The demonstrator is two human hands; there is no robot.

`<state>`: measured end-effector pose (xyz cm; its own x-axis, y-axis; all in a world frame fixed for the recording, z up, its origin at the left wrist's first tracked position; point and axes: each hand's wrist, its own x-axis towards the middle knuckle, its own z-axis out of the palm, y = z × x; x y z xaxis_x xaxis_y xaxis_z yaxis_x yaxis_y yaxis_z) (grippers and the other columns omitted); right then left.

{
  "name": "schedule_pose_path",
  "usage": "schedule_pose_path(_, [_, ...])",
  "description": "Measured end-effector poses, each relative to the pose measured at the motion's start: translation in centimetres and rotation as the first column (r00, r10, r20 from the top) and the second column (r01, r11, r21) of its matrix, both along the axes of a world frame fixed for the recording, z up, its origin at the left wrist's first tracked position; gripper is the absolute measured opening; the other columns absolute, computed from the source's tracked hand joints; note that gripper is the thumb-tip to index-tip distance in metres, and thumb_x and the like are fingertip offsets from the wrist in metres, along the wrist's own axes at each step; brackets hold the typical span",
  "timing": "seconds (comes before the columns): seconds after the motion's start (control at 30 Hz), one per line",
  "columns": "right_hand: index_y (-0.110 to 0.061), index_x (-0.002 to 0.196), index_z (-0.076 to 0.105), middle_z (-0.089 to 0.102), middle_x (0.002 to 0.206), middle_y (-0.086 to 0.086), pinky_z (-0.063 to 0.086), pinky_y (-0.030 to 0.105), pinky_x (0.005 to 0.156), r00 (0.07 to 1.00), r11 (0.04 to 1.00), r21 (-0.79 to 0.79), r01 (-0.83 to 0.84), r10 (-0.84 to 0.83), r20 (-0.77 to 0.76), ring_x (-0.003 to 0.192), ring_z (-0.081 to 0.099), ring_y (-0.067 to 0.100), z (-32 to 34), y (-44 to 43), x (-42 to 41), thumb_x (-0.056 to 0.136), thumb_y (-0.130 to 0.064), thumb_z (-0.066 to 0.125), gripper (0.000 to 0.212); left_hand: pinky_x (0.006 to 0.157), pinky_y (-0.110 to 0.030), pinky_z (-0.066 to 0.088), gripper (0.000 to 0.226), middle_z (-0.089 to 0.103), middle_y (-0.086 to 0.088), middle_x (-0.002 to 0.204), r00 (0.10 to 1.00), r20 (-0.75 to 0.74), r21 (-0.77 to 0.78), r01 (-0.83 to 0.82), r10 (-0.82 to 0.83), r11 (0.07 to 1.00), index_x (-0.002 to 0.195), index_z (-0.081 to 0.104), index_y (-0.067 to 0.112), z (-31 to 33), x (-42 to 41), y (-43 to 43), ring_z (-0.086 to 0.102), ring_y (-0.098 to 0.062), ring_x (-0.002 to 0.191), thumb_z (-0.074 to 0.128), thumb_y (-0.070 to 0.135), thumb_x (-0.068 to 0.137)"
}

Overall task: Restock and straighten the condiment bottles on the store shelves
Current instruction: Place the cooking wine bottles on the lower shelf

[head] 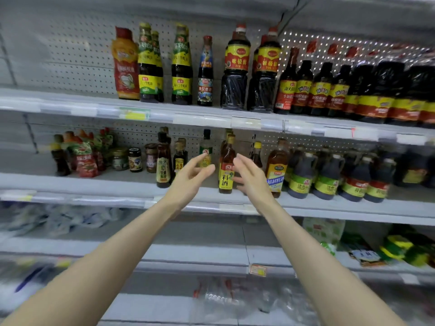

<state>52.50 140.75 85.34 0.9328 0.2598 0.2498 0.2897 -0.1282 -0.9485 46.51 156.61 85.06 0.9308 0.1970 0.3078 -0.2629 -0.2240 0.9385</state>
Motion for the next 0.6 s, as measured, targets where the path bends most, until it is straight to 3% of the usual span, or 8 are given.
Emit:
schedule_pose_path(0.13, [-0.028, 0.138, 0.048, 0.058, 0.131, 0.001, 0.05, 0.032, 0.088, 0.999, 0.999, 0.008, -0.037, 0.037, 0.031, 0.1, 0.062, 0.012, 1.4, 0.8, -5.6, 0.099, -0.043, 0.046, 0.042, 0.092, -0.027, 0.044, 0.043, 0.062, 0.01, 0.105, 0.998, 0.038, -0.014, -0.051, 0.051, 0.999, 0.135, 0.047, 0.035, 1.4, -6.3, 0.9, 0.059, 0.002, 0.098, 0.057, 0.034, 0.093])
schedule_pose_path(0.27, [-0.026, 0.138, 0.048, 0.058, 0.131, 0.001, 0.05, 0.028, 0.082, 0.996, 0.996, 0.022, -0.092, 0.092, 0.017, 0.1, 0.062, 0.013, 1.7, 3.1, -10.1, 0.099, -0.041, 0.046, 0.042, 0.093, -0.026, 0.046, 0.044, 0.063, 0.008, 0.108, 0.995, 0.021, -0.023, -0.098, 0.098, 0.995, 0.135, 0.046, 0.034, 1.7, -11.7, 3.4, 0.06, 0.001, 0.099, 0.058, 0.035, 0.092])
schedule_pose_path(0.47, [-0.031, 0.128, 0.052, 0.061, 0.124, 0.0, 0.05, 0.034, 0.092, 0.982, 0.983, 0.01, -0.185, 0.186, -0.034, 0.097, 0.065, 0.013, -0.7, 8.3, -13.4, 0.098, -0.042, 0.048, 0.032, 0.098, -0.033, 0.045, 0.056, 0.062, 0.01, 0.113, 0.987, -0.055, -0.053, -0.157, 0.154, 0.986, 0.132, 0.046, 0.042, -1.0, -16.3, 7.7, 0.058, -0.005, 0.109, 0.06, 0.053, 0.079])
schedule_pose_path(0.6, [-0.033, 0.122, 0.052, 0.063, 0.119, 0.0, 0.049, 0.033, 0.091, 0.971, 0.975, 0.003, -0.224, 0.224, -0.082, 0.095, 0.066, 0.013, -2.4, 13.1, -14.2, 0.098, -0.04, 0.049, 0.026, 0.099, -0.03, 0.043, 0.051, 0.064, 0.007, 0.113, 0.977, -0.095, -0.092, -0.202, 0.193, 0.975, 0.134, 0.047, 0.036, -2.9, -18.0, 11.9, 0.058, -0.003, 0.109, 0.061, 0.042, 0.085])
